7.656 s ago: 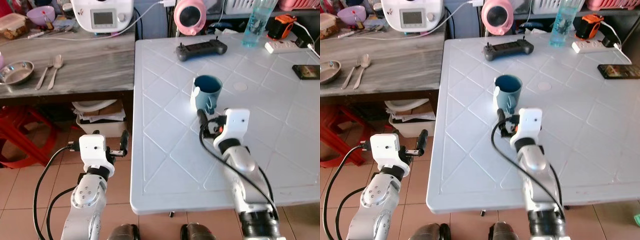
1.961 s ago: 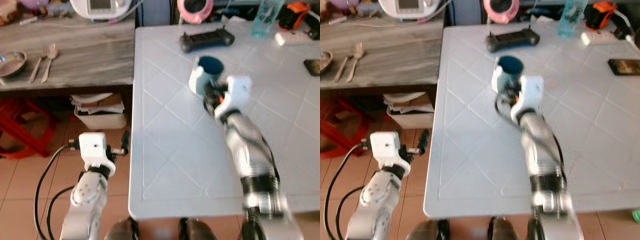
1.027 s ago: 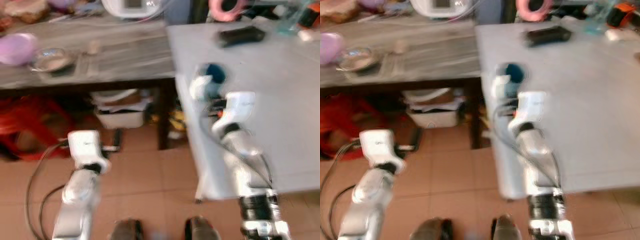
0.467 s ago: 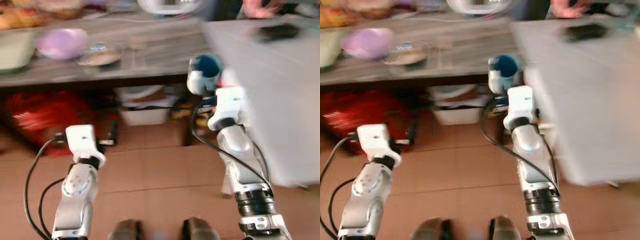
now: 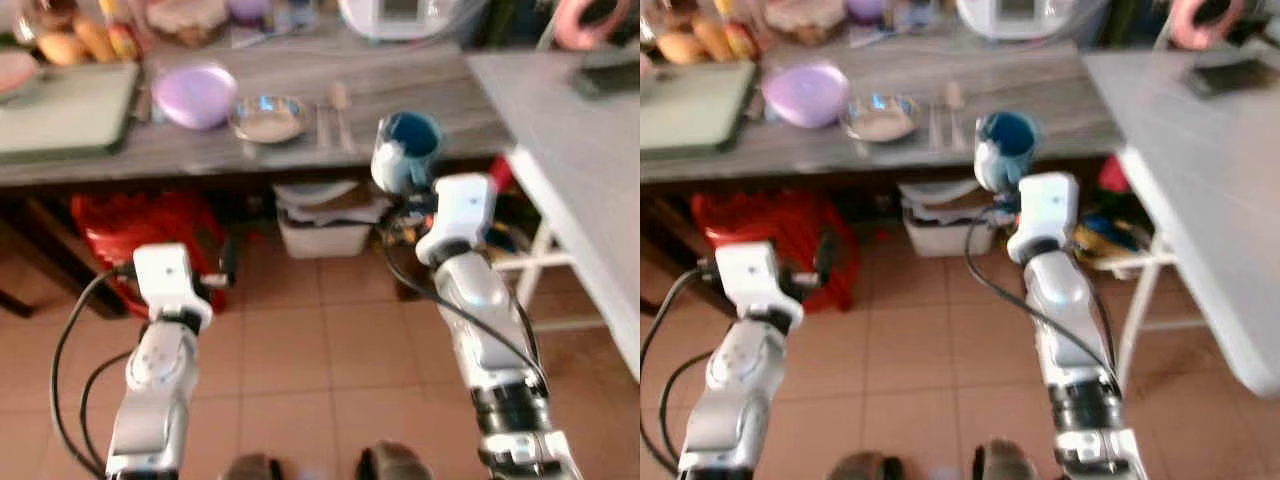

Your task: Setting the table

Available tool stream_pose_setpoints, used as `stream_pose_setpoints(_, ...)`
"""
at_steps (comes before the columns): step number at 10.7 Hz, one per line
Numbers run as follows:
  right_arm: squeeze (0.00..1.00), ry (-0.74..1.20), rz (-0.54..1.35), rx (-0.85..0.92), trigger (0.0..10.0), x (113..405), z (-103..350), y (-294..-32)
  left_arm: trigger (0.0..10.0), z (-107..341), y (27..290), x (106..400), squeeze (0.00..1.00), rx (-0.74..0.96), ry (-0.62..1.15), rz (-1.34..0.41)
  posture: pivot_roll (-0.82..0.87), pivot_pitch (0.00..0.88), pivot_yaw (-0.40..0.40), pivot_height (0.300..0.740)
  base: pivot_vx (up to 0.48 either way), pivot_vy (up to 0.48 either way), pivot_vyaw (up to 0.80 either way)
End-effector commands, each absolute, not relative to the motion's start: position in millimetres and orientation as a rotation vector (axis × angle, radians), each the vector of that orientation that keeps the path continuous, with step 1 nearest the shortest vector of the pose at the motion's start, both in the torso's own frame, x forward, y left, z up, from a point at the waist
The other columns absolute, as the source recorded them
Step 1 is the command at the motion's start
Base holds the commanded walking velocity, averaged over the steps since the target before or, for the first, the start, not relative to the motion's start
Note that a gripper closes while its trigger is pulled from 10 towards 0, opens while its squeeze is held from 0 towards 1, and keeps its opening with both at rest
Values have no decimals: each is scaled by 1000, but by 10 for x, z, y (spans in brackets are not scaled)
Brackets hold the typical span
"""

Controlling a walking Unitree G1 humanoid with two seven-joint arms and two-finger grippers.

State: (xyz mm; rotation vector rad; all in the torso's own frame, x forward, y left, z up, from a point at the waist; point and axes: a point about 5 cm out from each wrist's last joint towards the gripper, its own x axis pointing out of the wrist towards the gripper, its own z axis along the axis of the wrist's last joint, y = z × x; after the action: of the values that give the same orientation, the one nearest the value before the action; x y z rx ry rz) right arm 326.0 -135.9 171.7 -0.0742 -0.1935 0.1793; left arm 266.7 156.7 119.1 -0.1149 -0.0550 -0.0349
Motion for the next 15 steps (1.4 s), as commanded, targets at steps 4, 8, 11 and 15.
stream_pose_setpoints(4, 0, -265, 118, -97, 10000, 3267, 1874, -1473, 10000, 1253, 1472, 2647, 0, -116, -79, -58, -38, 141, 37, 740, 480, 0, 0)
stream_pose_setpoints(8, 0, -313, 111, -93, 10000, 3314, 1984, -1439, 10000, 1318, 1466, 2664, 0, -121, -101, -43, -37, 146, 49, 740, 478, 0, 0)
stream_pose_setpoints(11, 0, -361, 128, -125, 10000, 3312, 2044, -1382, 10000, 1377, 1559, 2664, 0, -133, -135, 38, -29, 149, 49, 740, 131, 0, 256)
stream_pose_setpoints(15, 0, -337, 105, -109, 10000, 3409, 2055, -1491, 10000, 1360, 1605, 2649, 0, -111, -119, 66, -22, 162, 49, 740, 0, 0, 497)
